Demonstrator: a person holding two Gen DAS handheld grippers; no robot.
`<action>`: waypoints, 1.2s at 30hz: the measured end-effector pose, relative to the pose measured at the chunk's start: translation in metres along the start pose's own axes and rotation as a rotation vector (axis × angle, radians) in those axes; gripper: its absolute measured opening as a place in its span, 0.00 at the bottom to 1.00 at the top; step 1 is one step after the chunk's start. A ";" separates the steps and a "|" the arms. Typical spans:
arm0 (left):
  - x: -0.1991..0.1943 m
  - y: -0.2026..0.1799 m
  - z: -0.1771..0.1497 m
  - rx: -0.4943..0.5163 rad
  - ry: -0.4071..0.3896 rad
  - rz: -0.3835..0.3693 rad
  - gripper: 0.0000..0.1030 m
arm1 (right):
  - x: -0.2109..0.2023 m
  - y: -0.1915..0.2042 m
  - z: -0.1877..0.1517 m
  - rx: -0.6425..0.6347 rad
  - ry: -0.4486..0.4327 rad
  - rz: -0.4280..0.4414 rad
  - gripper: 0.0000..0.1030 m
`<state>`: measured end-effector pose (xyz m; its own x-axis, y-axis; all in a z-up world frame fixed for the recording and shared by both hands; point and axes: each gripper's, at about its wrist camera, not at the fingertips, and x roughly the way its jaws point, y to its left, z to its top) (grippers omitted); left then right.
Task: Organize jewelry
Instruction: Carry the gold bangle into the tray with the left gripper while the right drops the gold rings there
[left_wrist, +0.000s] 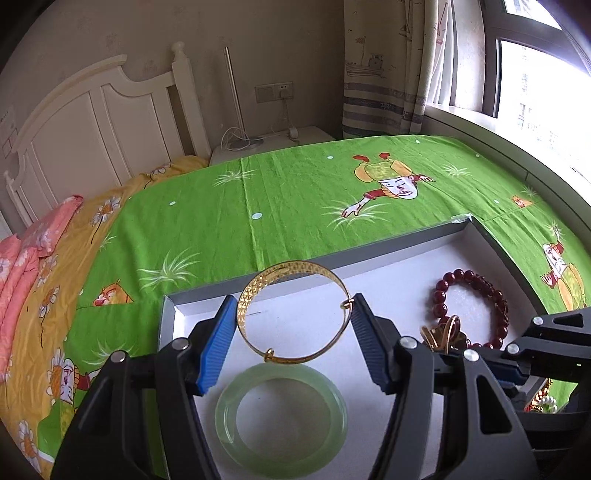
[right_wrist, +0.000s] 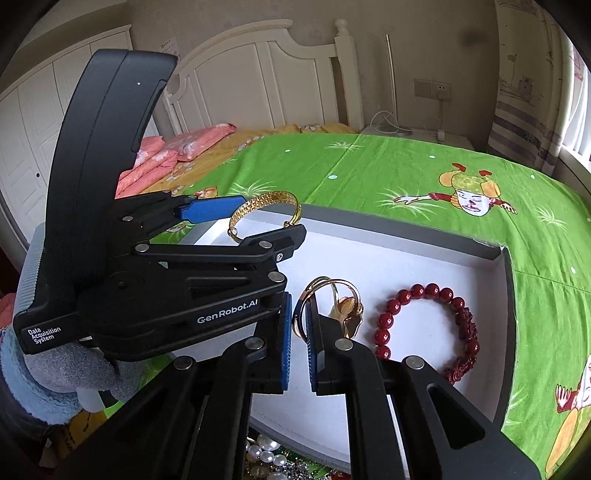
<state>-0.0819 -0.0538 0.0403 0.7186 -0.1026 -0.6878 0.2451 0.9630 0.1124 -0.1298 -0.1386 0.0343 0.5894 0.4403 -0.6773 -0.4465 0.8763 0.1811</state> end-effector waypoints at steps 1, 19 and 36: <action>0.003 0.001 0.001 -0.001 0.007 0.005 0.60 | 0.003 -0.001 0.001 0.003 0.012 0.000 0.08; -0.002 0.024 -0.003 -0.100 0.012 0.026 0.89 | -0.020 -0.035 0.008 0.139 -0.024 0.061 0.42; -0.069 0.051 -0.064 -0.243 -0.111 0.053 0.98 | -0.087 -0.077 -0.022 0.207 -0.129 0.008 0.58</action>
<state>-0.1602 0.0179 0.0476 0.7965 -0.0641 -0.6012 0.0515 0.9979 -0.0382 -0.1617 -0.2487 0.0635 0.6734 0.4573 -0.5809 -0.3119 0.8881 0.3377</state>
